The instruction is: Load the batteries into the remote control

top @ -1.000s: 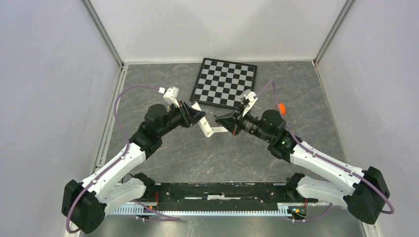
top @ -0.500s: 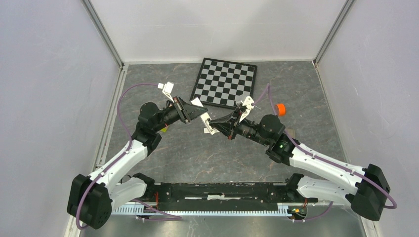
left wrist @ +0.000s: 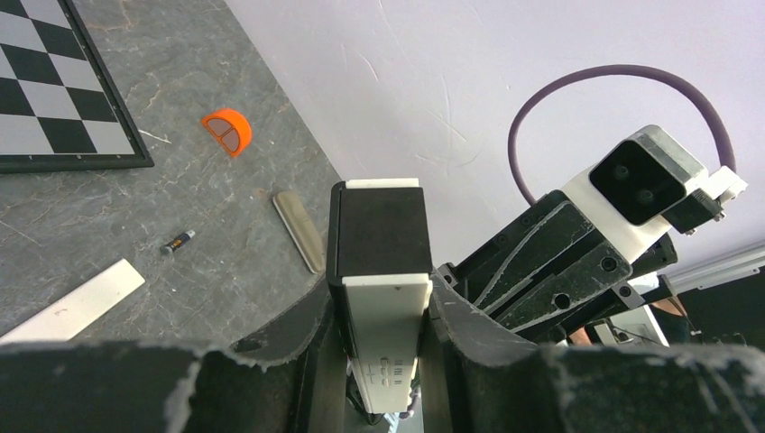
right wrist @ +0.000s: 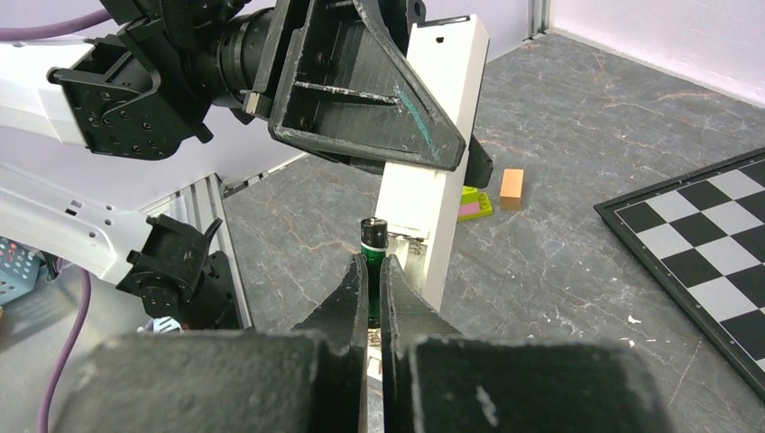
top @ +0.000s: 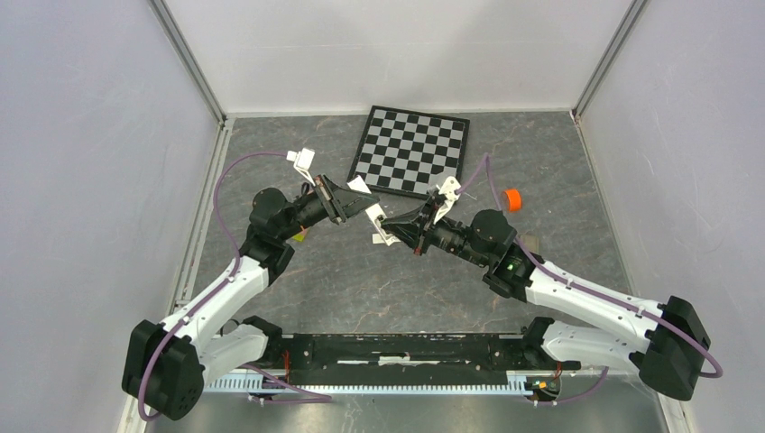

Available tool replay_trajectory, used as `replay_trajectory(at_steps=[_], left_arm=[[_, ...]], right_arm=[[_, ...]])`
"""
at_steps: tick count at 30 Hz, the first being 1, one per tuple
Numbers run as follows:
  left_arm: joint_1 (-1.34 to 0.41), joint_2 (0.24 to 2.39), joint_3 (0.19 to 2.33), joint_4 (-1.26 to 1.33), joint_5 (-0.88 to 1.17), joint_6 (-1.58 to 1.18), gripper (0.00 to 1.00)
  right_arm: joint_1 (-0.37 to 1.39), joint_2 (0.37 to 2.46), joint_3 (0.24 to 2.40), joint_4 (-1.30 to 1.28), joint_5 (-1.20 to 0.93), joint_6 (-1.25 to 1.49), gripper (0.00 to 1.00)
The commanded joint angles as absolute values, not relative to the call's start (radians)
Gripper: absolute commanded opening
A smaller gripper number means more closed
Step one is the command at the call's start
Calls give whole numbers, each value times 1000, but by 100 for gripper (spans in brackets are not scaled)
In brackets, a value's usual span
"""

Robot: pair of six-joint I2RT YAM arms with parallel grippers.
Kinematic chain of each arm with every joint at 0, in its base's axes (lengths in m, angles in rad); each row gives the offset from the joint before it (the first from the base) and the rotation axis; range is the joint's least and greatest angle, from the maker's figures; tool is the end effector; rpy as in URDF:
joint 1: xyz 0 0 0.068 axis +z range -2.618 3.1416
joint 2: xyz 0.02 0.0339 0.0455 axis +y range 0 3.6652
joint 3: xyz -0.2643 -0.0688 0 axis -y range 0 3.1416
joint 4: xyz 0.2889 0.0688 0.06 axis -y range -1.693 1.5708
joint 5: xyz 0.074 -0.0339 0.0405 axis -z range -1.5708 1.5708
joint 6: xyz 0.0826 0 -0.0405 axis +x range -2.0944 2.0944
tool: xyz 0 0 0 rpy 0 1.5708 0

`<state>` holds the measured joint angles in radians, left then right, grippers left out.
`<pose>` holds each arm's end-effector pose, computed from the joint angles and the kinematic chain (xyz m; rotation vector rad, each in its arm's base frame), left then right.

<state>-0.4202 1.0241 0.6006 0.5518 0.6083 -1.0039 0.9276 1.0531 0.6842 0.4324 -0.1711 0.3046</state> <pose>0.2649 -0.1701 0.2934 0.0858 1.6798 -1.5535 0.1899 0.2768 0.3048 -0.6326 1.4852 1.1024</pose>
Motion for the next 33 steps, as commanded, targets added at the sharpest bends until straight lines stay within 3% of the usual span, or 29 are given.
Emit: replay_trajectory(at_steps=[1, 33], left_arm=[[-413, 1011, 609, 612, 619, -1055, 2], [-404, 1009, 671, 606, 566, -1113, 2]], right_arm=[[938, 1064, 698, 458, -152, 275, 0], [957, 1166, 742, 89, -42, 204, 0]])
